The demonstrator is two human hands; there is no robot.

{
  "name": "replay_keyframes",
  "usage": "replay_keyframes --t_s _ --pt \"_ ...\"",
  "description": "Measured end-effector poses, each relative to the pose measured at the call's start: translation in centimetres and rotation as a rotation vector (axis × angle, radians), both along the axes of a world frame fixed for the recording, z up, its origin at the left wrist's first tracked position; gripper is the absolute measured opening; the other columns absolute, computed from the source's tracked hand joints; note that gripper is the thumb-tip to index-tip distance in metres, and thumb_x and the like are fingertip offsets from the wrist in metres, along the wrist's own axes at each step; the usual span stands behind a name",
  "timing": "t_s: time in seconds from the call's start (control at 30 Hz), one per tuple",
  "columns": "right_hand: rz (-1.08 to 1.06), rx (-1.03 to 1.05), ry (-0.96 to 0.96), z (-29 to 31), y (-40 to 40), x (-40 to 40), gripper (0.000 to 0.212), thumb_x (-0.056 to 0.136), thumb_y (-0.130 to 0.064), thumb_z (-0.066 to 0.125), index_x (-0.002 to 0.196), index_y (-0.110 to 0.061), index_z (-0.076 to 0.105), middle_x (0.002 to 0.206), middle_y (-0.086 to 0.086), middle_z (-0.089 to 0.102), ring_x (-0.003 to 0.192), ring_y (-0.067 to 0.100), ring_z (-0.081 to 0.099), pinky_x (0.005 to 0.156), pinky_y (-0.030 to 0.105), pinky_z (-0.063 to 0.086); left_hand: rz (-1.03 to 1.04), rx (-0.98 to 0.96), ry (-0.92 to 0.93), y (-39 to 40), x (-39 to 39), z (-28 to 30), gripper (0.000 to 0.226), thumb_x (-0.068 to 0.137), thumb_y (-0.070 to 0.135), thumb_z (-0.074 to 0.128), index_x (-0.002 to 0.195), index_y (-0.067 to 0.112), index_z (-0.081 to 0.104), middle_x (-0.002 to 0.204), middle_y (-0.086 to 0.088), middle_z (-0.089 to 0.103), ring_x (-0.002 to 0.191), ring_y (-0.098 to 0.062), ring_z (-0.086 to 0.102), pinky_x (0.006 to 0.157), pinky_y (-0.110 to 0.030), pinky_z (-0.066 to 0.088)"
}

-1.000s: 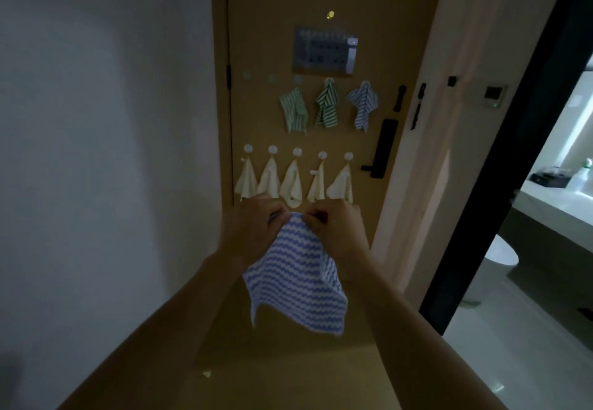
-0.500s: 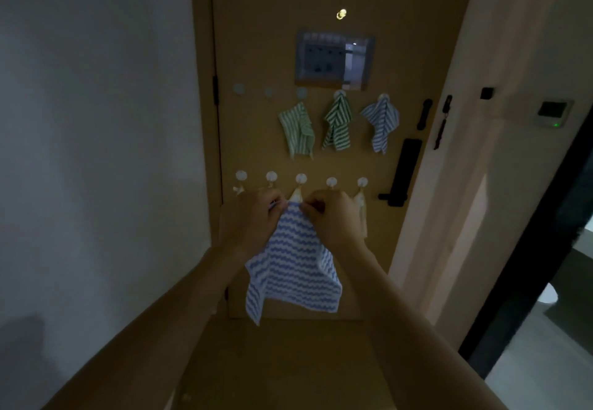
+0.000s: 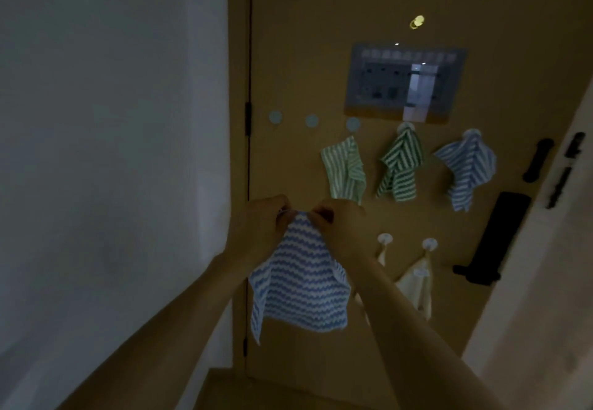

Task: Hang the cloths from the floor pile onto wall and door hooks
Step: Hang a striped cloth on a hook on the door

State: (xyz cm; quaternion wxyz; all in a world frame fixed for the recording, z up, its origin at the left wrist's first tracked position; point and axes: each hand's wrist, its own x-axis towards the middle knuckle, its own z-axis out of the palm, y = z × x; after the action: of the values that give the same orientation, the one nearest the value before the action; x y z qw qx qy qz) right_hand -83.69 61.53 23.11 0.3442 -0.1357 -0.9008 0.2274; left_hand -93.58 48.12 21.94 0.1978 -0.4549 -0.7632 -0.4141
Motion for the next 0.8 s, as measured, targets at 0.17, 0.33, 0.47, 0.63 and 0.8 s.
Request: replay_keyframes --t_s 0.17,0.33,0.47,0.63,0.8 --pt "0.023 -0.004 -0.028 -0.2 4.2 -5.3 0.024 0.097 -0.017 0.054 0.086 -0.001 0.068 0.075 0.005 0.057 0.060 0.006 0.043 0.064 0.023 0.033 0.056 0.023 0.022 3.9 -4.6 -0.2 0.024 0.097 0.015 0.056 0.079 0.004 0.066 0.068 -0.006 0.063 0.054 0.000 0.041 0.057 -0.008 0.040" --pt "-0.028 0.004 -0.037 0.6 8.3 -10.5 0.025 0.098 -0.018 0.054 0.083 -0.002 0.066 0.073 0.006 0.059 0.066 0.020 0.052 0.069 0.033 0.042 0.055 0.044 0.014 8.0 -9.5 0.3 0.026 0.097 0.015 0.055 0.075 0.005 0.065 0.067 -0.002 0.061 0.055 -0.002 0.043 0.053 -0.012 0.039" --pt "-0.103 0.037 -0.018 2.0 11.6 -15.3 0.029 0.097 -0.022 0.055 0.090 0.003 0.068 0.088 0.019 0.066 0.077 0.029 0.058 0.075 0.037 0.045 -0.002 0.102 0.009 11.8 -14.5 1.3 0.030 0.097 0.014 0.053 0.073 0.000 0.064 0.067 -0.010 0.063 0.058 -0.018 0.053 0.051 -0.027 0.040" --pt "-0.167 0.048 0.076 4.2 15.2 -21.0 0.029 0.095 -0.018 0.057 0.084 0.007 0.066 0.076 0.020 0.062 0.067 0.026 0.056 0.069 0.042 0.046 -0.065 0.132 0.009 16.6 -21.4 3.3 0.041 0.093 0.032 0.045 0.077 0.000 0.066 0.075 -0.011 0.066 0.068 -0.024 0.059 0.062 -0.039 0.048" --pt "-0.229 0.014 0.060 6.6 18.8 -26.2 0.028 0.097 -0.021 0.054 0.095 0.003 0.068 0.094 0.020 0.066 0.079 0.027 0.058 0.078 0.037 0.049 -0.110 0.152 0.000 21.0 -26.7 5.6 0.036 0.098 0.013 0.053 0.064 0.001 0.057 0.063 -0.012 0.056 0.059 -0.024 0.051 0.058 -0.043 0.042"
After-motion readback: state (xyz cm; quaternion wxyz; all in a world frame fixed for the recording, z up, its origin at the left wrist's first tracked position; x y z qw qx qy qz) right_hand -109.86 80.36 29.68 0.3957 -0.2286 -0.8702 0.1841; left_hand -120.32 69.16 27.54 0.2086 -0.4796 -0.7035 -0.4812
